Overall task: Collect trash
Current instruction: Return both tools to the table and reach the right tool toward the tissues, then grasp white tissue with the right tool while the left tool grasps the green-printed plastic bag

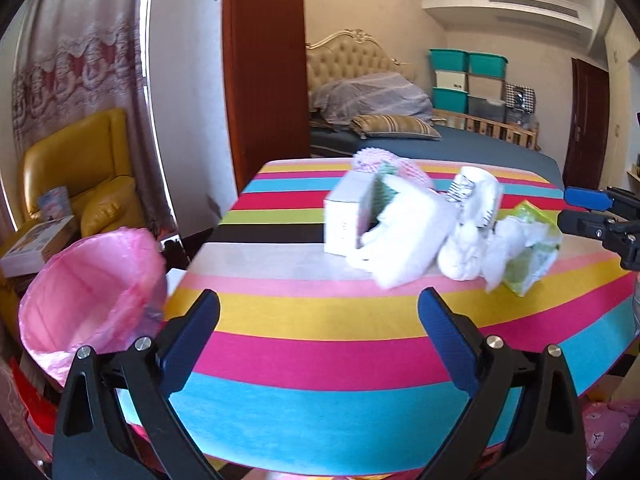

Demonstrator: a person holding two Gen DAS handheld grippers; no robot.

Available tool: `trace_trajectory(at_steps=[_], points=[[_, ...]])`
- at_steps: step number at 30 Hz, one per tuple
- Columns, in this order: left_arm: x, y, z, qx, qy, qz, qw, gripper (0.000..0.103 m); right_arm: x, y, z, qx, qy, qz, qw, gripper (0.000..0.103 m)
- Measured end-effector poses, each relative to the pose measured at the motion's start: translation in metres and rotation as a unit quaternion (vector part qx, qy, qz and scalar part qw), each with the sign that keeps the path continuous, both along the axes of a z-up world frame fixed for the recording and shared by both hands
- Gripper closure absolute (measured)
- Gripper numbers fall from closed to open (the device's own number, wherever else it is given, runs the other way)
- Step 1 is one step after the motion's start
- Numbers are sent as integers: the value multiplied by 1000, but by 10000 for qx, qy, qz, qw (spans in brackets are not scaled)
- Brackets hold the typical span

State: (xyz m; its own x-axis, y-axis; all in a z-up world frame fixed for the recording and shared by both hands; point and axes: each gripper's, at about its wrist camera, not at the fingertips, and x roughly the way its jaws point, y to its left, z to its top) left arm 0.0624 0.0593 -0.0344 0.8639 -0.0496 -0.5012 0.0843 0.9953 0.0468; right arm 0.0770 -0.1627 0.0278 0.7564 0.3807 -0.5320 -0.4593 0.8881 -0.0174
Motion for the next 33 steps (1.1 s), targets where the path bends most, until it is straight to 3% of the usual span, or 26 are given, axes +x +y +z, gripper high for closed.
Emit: trace_trajectory(at_steps=[7, 17, 18, 20, 23, 33], points=[[9, -13, -11, -47, 204, -61, 9998, 7, 0, 29, -5, -199, -167, 450, 9986, 43], [4, 19, -20, -347, 396, 149, 9985, 7, 37, 51, -47, -841, 429, 218, 9953, 43], [4, 20, -21, -386, 424, 151, 9982, 7, 35, 50, -50, -856, 422, 210, 9952, 46], [6, 19, -22, -429, 475, 137, 9979, 7, 29, 46, -45, -746, 319, 218, 9965, 64], [8, 15, -21, -426, 504, 65, 9978, 7, 21, 39, -39, -583, 213, 205, 9979, 77], [12, -9, -13, -308, 473, -227, 9981, 7, -10, -3, -15, 115, -131, 22, 9998, 80]])
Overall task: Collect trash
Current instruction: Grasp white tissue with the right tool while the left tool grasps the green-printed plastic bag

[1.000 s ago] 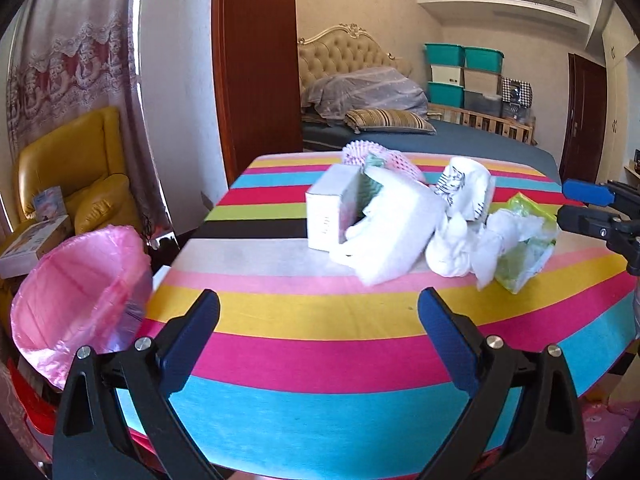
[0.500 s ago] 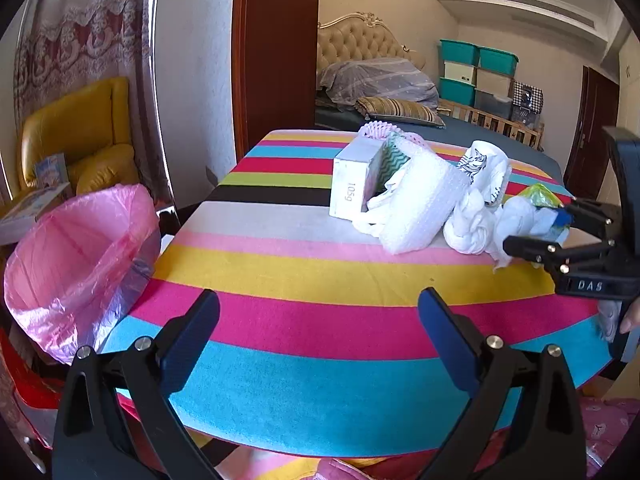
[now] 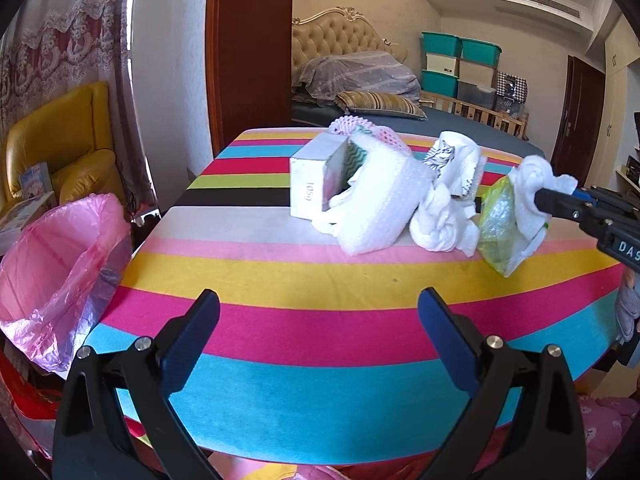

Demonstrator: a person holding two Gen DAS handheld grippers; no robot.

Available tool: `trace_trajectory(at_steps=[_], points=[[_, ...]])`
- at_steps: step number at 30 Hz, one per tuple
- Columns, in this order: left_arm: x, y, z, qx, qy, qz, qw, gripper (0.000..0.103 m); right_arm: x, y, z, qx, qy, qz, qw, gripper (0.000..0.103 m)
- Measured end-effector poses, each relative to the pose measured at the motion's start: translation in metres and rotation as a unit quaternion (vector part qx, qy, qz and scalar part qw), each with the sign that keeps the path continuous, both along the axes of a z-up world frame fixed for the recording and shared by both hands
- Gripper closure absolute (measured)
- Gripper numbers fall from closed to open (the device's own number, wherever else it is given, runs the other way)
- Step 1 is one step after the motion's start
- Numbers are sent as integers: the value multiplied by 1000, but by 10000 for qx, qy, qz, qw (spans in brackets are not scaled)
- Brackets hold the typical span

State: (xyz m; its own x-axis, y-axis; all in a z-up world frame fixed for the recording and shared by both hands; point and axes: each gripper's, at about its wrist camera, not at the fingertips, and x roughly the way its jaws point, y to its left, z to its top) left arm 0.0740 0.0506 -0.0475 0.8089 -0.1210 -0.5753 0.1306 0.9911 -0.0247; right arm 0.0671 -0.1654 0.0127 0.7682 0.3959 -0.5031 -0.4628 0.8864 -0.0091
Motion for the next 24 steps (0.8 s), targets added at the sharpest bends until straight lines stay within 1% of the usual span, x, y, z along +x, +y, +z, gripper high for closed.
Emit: trace_trajectory(at_steps=[4, 9, 14, 18, 21, 23, 24], points=[[2, -19, 3, -50, -25, -223, 9997, 7, -7, -24, 12, 178, -166, -243, 9994, 80], [11, -58, 8, -58, -68, -673, 9977, 8, -14, -52, 21, 361, -284, -507, 9977, 79], [15, -100, 11, -4, -173, -1153, 9932, 8, -21, -78, 19, 437, -287, -783, 9956, 79], [21, -139, 8, 228, -205, -1485, 9884, 8, -27, -96, 13, 496, -276, -945, 9939, 79], [31, -158, 3, 411, -126, -1575, 9866, 14, -29, -106, 11, 591, -247, -1046, 9924, 79], [36, -170, 0, 490, -87, -1585, 9861, 25, -33, -114, 10, 650, -251, -1101, 9915, 79], [40, -175, -2, 503, -50, -1582, 9861, 28, -35, -116, 10, 658, -252, -1118, 9912, 79]])
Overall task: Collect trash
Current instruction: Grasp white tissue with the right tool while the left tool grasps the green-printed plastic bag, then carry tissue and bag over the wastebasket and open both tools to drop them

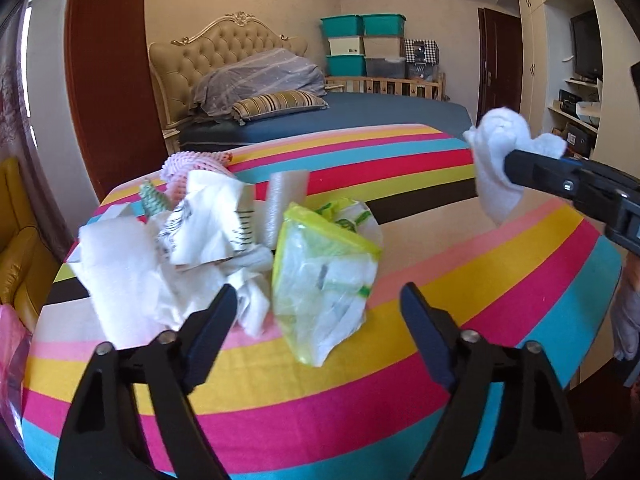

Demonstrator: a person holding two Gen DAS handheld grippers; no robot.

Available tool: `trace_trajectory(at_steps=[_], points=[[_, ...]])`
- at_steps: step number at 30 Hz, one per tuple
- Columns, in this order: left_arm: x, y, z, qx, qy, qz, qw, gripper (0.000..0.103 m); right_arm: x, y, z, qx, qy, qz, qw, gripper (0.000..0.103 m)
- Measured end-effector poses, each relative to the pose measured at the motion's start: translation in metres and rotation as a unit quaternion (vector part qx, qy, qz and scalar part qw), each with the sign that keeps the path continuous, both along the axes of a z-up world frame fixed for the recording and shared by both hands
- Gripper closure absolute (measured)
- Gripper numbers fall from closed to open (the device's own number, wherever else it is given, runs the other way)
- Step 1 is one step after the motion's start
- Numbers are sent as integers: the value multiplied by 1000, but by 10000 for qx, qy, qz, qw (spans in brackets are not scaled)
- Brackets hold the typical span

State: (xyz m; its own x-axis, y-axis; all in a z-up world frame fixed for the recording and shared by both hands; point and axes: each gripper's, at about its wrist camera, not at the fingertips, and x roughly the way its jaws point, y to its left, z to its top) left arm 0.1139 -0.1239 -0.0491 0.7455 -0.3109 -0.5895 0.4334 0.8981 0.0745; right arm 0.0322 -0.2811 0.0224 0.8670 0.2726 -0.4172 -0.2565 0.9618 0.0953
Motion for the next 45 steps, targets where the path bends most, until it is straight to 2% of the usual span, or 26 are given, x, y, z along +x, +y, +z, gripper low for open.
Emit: trace_trajectory(at_steps=[3, 4, 5, 7, 10, 13, 17, 21, 26, 35, 45], points=[[11, -8, -5, -7, 138, -20, 9999, 39, -3, -2, -2, 13, 16, -22, 10000, 79], [14, -10, -7, 1, 195, -40, 9998, 46, -2, -3, -2, 17, 27, -23, 10000, 79], [16, -11, -9, 24, 246, -58, 9997, 59, -2, -3, -3, 12, 43, -23, 10000, 79], [16, -16, -13, 110, 282, -142, 9994, 76, -2, -3, -4, -12, 61, -11, 10000, 79], [4, -10, -9, 131, 41, -306, 9994, 84, -4, 1, -5, -77, 77, 44, 9999, 79], [-13, -1, 2, 65, -250, -405, 9988, 84, -4, 11, -7, -171, 92, 114, 9997, 79], [-29, 15, 6, 35, -352, -390, 9986, 84, -6, 17, -9, -224, 116, 203, 9995, 79], [-37, 34, 10, -79, -331, -191, 9992, 84, -9, 26, -8, -294, 54, 355, 9989, 79], [-52, 64, 21, -90, -528, 142, 9985, 84, 0, 46, -9, -320, 164, 611, 9975, 79], [-62, 117, 34, -133, -536, 667, 9962, 84, 4, 106, -8, -597, 268, 1212, 9905, 79], [-73, 156, 26, -162, -417, 1101, 9929, 84, 18, 151, -15, -642, 526, 1703, 9819, 79]])
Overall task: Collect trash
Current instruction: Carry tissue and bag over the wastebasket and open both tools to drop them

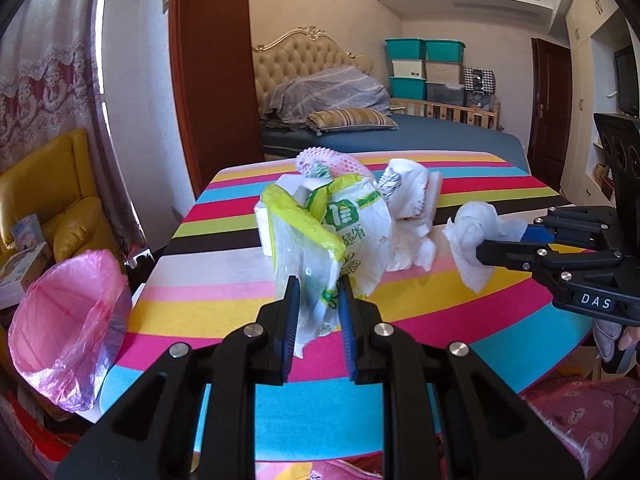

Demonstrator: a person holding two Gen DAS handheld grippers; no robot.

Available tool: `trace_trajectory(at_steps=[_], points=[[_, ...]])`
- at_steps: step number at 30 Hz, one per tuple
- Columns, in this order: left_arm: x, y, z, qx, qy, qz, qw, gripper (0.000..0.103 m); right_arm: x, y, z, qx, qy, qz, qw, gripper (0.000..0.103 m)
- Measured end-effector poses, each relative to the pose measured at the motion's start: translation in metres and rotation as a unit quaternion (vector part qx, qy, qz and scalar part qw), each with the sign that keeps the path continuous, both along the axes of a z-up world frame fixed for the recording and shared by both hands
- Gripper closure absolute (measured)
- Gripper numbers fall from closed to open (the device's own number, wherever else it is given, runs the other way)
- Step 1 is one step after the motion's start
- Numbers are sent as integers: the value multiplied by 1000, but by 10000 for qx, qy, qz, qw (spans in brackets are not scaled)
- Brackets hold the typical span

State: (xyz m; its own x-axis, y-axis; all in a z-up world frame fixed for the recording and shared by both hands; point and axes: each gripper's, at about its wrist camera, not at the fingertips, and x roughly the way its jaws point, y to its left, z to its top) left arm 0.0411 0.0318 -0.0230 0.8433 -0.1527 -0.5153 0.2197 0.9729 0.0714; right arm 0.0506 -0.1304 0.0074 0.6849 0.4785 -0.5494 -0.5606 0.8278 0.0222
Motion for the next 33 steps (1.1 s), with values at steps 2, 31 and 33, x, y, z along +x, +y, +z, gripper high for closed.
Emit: trace_trajectory(at_steps=[2, 31, 33], points=[[-1, 8, -1, 26, 25, 131, 9999, 84, 2, 7, -1, -3, 20, 93, 10000, 79], [-45, 176, 3, -594, -130, 2145, 9748, 81, 33, 183, 28, -70, -19, 1709, 9853, 79], [-43, 187, 7, -625, -139, 2234, 9726, 81, 38, 198, 30, -35, 18, 1803, 9836, 79]])
